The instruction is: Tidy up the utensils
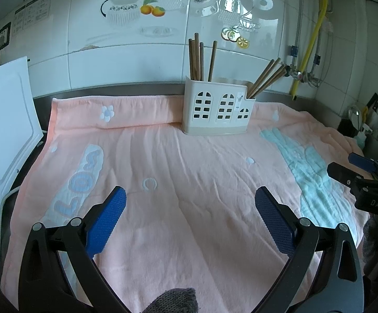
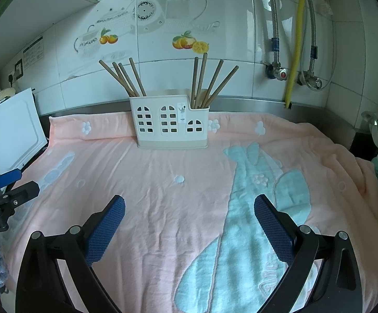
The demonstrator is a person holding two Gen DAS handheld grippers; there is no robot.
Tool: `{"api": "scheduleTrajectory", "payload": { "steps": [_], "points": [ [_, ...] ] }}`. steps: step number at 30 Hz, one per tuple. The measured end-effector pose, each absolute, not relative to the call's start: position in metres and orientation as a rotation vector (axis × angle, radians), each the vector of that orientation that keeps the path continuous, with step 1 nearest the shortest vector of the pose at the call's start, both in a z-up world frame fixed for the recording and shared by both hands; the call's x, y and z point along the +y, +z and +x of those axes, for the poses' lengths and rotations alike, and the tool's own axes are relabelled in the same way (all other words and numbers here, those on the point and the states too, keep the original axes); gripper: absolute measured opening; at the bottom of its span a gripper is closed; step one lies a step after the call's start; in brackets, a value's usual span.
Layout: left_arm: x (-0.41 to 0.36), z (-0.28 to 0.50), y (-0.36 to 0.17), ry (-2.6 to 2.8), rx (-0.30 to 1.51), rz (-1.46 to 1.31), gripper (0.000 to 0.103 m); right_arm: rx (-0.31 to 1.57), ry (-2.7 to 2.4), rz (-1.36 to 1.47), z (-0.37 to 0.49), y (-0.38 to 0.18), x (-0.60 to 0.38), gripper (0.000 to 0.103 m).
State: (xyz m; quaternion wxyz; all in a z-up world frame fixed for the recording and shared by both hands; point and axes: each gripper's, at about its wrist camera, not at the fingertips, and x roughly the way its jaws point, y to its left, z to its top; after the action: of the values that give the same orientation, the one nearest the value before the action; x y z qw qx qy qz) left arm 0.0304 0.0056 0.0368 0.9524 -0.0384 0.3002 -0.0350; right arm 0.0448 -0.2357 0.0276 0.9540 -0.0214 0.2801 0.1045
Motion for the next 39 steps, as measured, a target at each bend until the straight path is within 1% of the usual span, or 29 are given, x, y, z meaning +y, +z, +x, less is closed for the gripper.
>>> {"api": "scheduleTrajectory", "payload": {
  "steps": [39],
  "points": [
    [0.0052, 0.0318, 0.0313, -0.066, 0.627, -0.077, 0.098, 0.582, 0.223, -0.036, 0.0460, 0.0260, -0.2362, 0.096]
  ]
}}
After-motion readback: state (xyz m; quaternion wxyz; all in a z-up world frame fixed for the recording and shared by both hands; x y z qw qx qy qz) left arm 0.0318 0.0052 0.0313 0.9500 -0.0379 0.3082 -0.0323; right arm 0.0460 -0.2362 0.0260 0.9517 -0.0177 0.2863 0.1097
